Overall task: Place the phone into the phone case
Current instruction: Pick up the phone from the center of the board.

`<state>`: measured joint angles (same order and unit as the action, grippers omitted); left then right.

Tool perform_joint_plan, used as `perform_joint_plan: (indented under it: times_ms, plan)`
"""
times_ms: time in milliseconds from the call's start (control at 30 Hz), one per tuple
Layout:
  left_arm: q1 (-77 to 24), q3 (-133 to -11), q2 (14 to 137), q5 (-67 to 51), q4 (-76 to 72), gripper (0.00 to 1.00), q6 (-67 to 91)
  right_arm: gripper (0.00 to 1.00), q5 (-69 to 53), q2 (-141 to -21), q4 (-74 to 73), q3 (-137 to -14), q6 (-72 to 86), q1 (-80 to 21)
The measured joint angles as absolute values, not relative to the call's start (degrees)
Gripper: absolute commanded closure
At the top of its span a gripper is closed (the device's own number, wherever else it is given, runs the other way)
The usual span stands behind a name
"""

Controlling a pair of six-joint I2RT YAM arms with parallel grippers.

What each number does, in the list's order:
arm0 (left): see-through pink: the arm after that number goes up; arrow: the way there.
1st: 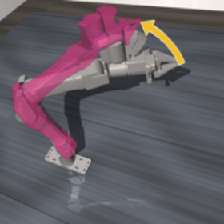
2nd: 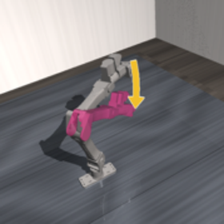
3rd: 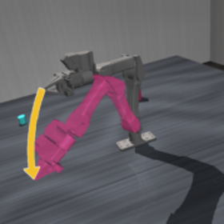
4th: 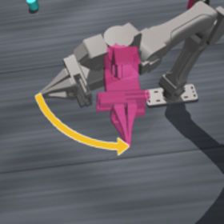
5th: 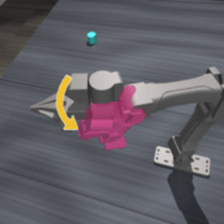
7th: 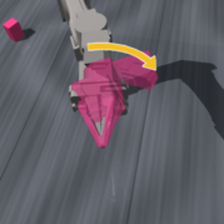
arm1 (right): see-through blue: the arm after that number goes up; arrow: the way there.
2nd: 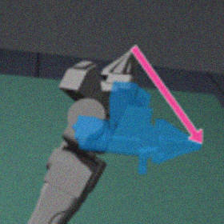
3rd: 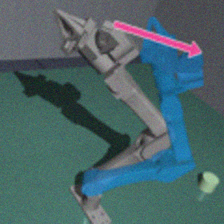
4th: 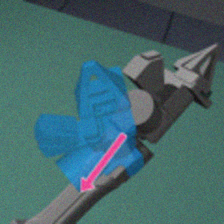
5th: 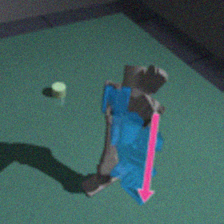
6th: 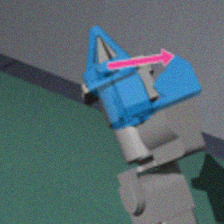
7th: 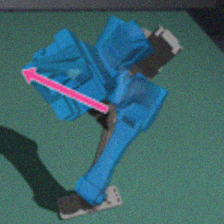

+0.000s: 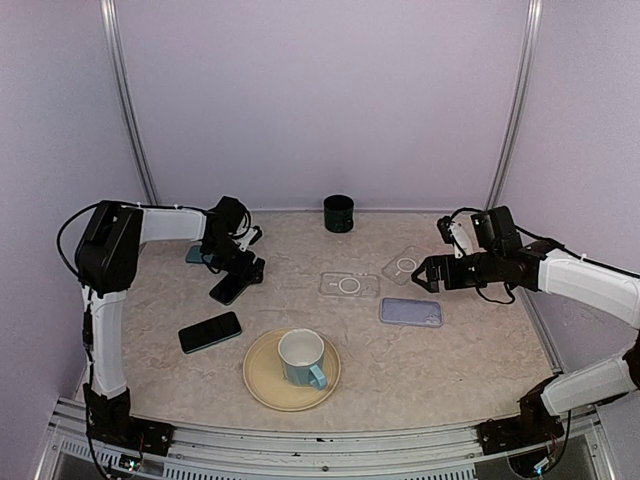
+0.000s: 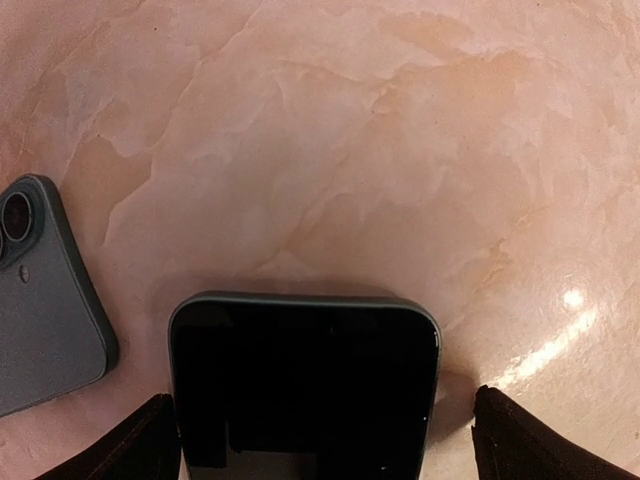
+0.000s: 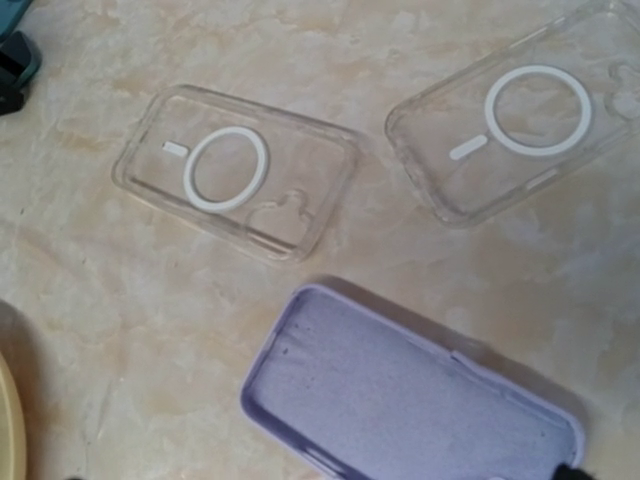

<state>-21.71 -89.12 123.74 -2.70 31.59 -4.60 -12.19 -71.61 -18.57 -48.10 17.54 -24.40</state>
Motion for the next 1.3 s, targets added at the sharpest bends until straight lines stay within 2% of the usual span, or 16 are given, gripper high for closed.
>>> perform_joint_plan:
  times_ms: [367,700,900,967,1267,1300]
  plan:
    - [-21.96,-88.29,123.22,-2.11,32.62,0.01,-6.92,0.00,-12.19,-71.61,-18.57,-48.10,17.47,-24.64]
    - [-21.67,-87.33,122.50,-1.98,33.15,0.22,-7.31,0.00,-12.19,-71.61,-18.48,-48.10,17.45,-24.64]
    - [-21.67,-87.11,122.30,-2.00,33.21,0.44,-7.60,0.00,-12.16,-71.68,-18.17,-48.10,17.47,-24.64]
    - [-21.67,-87.09,122.30,-1.98,33.19,0.49,-7.57,0.00,-12.19,-71.77,-18.11,-48.10,17.47,-24.64]
    - [-22.02,-86.89,121.99,-1.19,32.69,0.98,-7.60,0.00,-13.10,-72.66,-17.28,-48.07,17.63,-24.67]
    - [-22.20,-86.70,121.84,-0.89,32.45,1.00,-7.57,0.00,-13.21,-72.77,-17.26,-48.07,17.65,-24.67]
